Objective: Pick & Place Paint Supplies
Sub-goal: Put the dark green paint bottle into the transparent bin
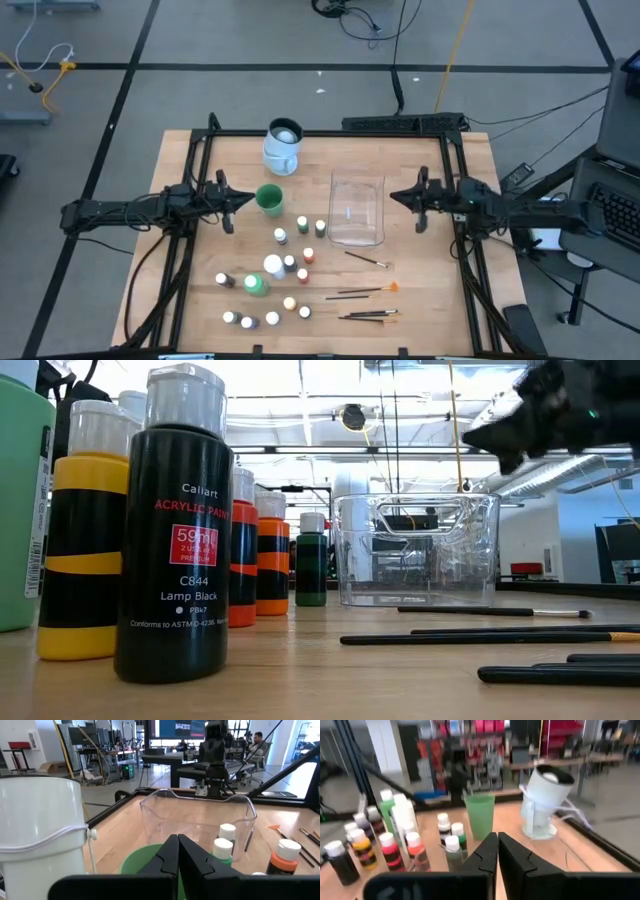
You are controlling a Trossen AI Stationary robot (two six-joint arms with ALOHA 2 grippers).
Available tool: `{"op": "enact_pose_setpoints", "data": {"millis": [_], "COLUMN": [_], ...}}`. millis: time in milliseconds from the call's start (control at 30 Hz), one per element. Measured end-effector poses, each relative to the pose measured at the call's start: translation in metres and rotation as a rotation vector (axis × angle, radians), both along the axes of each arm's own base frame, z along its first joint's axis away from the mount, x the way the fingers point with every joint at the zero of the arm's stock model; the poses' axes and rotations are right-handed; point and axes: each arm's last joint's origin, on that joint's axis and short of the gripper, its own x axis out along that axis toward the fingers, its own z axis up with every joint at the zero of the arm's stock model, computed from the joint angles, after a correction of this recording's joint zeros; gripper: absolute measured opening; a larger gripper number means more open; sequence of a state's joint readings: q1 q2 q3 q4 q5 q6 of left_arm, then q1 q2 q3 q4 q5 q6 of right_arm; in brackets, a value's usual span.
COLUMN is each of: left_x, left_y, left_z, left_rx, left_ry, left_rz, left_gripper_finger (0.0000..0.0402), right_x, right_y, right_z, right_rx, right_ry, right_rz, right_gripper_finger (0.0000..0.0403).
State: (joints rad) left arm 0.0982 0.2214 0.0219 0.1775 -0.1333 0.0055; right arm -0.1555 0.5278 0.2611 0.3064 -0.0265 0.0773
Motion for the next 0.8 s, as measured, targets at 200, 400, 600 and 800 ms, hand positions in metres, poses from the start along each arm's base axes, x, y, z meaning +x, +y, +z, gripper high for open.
{"op": "enact_pose_setpoints", "data": {"millis": [200, 400, 600, 800], "left_x": [0.0, 0.0, 0.0, 0.0], "left_y": [0.0, 0.0, 0.0, 0.0], "left_z": [0.0, 0.0, 0.0, 0.0], "left_rx": [-0.004, -0.008, -0.01, -0.011], "left_ry": [-0.002, -0.003, -0.003, -0.002], "left_rz": [0.0, 0.0, 0.0, 0.0], "left_gripper_finger": [0.0005, 0.0005, 0.0005, 0.0005], "right_x": [0.057, 0.123, 0.18, 0.217], "right_y": [-0.009, -0.019, -0.018, 0.01], "right_z": [0.039, 0.069, 0.087, 0.079], "right_rx": [-0.028, -0.048, -0.125, -0.233], "right_ry": [0.212, 0.443, 0.642, 0.727], "right_rz": [0.008, 0.028, 0.044, 0.158], "right_gripper_finger": [0.0067, 0.0131, 0.0141, 0.0141]}}
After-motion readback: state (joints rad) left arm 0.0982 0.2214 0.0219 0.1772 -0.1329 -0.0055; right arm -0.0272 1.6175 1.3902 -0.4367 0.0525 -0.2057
